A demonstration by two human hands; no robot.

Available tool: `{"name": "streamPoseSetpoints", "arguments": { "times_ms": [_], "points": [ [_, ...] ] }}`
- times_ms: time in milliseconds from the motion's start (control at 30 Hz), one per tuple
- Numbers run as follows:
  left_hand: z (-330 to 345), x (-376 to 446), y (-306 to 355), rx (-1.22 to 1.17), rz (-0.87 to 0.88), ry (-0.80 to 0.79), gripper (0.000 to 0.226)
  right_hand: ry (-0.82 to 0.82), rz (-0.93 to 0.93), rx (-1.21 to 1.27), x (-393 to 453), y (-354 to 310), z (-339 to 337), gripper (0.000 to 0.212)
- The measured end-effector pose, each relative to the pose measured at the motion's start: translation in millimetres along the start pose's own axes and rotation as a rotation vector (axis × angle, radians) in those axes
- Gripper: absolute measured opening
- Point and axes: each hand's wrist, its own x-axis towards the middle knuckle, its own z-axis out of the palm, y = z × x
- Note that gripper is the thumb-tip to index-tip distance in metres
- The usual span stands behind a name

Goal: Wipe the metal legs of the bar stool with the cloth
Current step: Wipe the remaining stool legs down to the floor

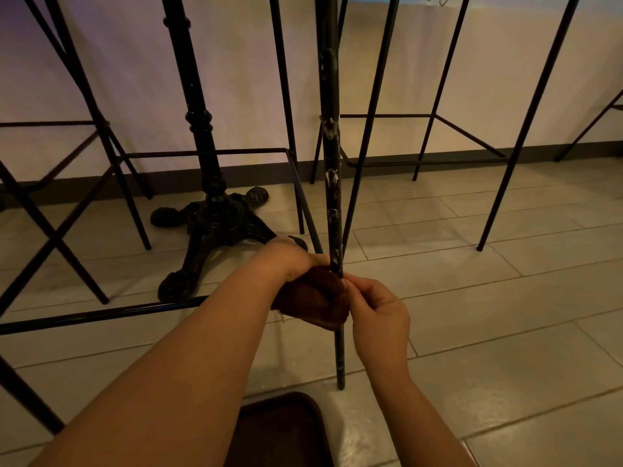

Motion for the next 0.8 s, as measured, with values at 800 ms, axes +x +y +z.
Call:
{"name": "streamPoseSetpoints", "arguments": {
  "times_ms": [800],
  "points": [
    [26.8,-54.6,-48.1,0.365,0.547,0.402,0.025,-0.055,0.053,-0.096,-6.4,-3.6,-5.0,0.021]
  ]
}}
